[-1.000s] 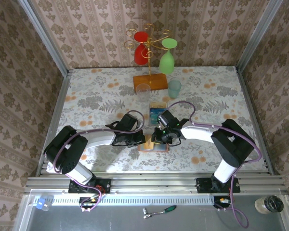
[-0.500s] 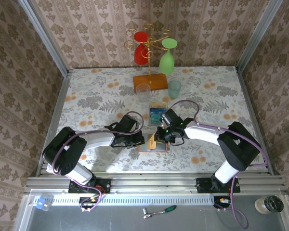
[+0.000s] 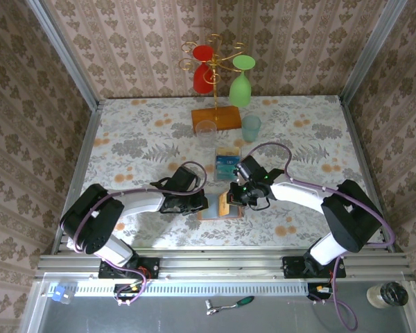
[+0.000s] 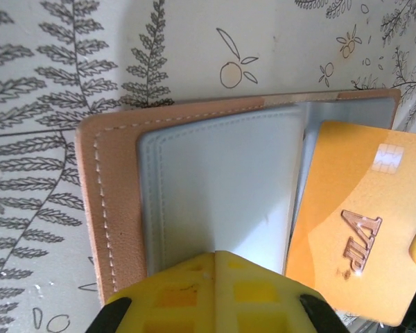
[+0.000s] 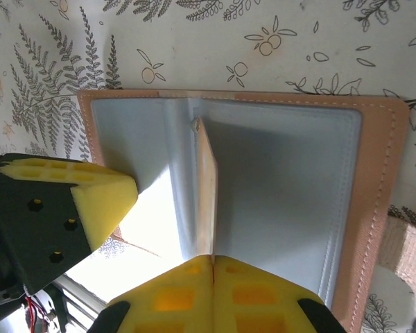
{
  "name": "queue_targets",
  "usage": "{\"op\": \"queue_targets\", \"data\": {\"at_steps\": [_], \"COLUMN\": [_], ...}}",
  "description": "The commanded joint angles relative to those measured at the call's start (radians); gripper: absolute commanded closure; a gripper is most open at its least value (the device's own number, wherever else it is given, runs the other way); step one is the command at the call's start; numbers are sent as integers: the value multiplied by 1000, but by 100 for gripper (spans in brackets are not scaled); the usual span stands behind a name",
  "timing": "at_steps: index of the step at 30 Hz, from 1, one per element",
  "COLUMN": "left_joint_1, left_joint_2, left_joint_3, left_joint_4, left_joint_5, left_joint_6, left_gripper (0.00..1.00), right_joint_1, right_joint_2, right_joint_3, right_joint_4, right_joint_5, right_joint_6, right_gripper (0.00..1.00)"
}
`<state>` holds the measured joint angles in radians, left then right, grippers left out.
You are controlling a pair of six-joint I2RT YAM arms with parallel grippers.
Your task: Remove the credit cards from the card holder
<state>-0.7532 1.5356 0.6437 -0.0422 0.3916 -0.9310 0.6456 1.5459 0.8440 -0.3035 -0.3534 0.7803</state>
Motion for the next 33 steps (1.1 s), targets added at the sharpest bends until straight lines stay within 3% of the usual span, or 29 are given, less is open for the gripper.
{"op": "queue_targets", "data": {"at_steps": [1, 10, 20, 29, 33], "left_joint_1": [-7, 1, 29, 52, 67], "left_joint_2": [-19, -36, -83, -127, -146], "left_joint_3": [23, 66, 56, 27, 22], "left_joint_4": [-71, -114, -133, -137, -162], "left_joint_5": [-28, -37, -42, -42, -42], "left_joint_6": [1, 27, 46, 48, 61], "left_gripper": [94, 93, 92, 91, 91], "right_joint_1": [-8, -15, -17, -19, -36], "right_joint_2": [-32, -18, 132, 178, 209], "right_joint_3": [35, 144, 427, 565, 649], "right_joint_4": [-64, -200, -593, -682, -720], "right_joint_5": [10, 8, 182, 206, 266], "right_joint_6": [-33, -214, -788, -1301, -1407], "right_gripper": [100, 100, 100, 100, 100]}}
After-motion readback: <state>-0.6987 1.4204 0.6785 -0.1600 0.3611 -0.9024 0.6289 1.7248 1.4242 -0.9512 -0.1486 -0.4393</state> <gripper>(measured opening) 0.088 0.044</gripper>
